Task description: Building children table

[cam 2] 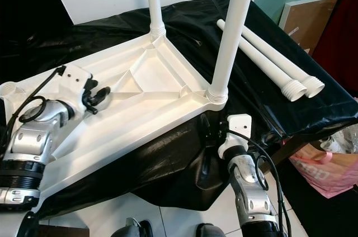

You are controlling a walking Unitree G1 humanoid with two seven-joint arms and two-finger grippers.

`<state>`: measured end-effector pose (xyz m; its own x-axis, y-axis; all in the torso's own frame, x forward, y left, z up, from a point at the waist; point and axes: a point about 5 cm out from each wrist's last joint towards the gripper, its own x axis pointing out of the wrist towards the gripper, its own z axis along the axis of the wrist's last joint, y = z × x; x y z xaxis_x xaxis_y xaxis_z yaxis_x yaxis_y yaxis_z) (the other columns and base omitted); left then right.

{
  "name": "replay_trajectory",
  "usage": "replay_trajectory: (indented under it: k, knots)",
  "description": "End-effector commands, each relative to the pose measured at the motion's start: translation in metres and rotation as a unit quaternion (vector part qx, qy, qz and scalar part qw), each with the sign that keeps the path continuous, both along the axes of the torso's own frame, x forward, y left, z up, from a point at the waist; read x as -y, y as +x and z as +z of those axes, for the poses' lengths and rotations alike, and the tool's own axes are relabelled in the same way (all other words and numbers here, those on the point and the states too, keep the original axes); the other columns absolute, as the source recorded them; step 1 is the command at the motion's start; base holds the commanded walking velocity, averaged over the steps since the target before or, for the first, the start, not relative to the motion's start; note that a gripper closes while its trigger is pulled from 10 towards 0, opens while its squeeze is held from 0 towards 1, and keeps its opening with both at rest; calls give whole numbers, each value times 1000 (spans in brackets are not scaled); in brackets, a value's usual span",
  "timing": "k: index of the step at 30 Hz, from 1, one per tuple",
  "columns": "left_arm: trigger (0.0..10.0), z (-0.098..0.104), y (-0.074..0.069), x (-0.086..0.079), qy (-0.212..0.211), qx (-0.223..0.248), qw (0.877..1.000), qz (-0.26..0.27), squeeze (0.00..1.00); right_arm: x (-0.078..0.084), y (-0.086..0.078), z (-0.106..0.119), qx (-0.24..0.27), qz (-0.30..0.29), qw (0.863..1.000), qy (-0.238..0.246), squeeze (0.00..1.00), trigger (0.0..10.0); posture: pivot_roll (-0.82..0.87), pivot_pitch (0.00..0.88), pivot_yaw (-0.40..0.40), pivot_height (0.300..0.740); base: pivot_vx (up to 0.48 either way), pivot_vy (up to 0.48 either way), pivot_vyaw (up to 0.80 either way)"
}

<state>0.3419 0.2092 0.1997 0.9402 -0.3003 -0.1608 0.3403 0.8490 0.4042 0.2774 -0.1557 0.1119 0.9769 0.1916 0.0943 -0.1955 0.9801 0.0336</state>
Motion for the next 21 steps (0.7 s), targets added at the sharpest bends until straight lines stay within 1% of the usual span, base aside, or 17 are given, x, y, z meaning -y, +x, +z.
replay_trajectory:
  k: [1,4,5,6,8,9,10,12,16,17,18,21]
  knots:
    - [10000,-3,-1,-25,27,35,992,119,0,-3,-4,-7,-20,17,1000,-2,0,10000,-51,169,34,740,0,0,0]
    - [10000,-3,-1,-26,32,36,991,122,0,-4,-4,-7,-22,18,1000,-2,0,10000,-51,169,34,740,0,0,0]
    - [10000,-3,-2,-31,32,34,991,129,0,-5,-3,-8,-23,23,999,-4,0,10000,-48,169,27,740,0,0,0]
    - [10000,-3,-2,-31,32,34,991,129,0,-5,-3,-8,-23,23,999,-4,0,10000,-48,169,27,740,0,0,0]
    - [10000,-4,-5,-37,48,26,989,135,0,-7,0,-8,-27,30,999,-5,0,10000,-40,161,19,740,0,0,0]
    - [10000,-4,-5,-37,48,26,989,135,0,-7,0,-8,-27,30,999,-5,0,10000,-40,161,19,740,0,0,0]
    - [10000,-6,-8,-42,68,21,988,139,0,-8,3,-8,-26,36,999,-7,0,10000,-31,154,10,740,0,0,0]
    - [10000,-9,-12,-47,91,11,985,145,0,-9,6,-7,-27,43,999,-10,0,10000,-27,150,8,740,0,0,0]
    - [10000,-11,-16,-51,103,10,984,147,0,-10,7,-7,-27,47,998,-10,0,10000,-25,146,5,740,0,0,0]
    - [10000,-11,-18,-56,113,8,982,154,0,-10,8,-6,-27,48,998,-11,0,10000,-22,145,4,740,0,0,0]
    - [10000,-11,-18,-56,113,8,982,154,0,-10,8,-6,-27,48,998,-11,0,10000,-22,145,4,740,0,0,0]
    - [10000,-13,-23,-64,123,1,979,162,0,-12,8,-6,-26,51,998,-11,0,10000,-16,140,-1,740,0,0,0]
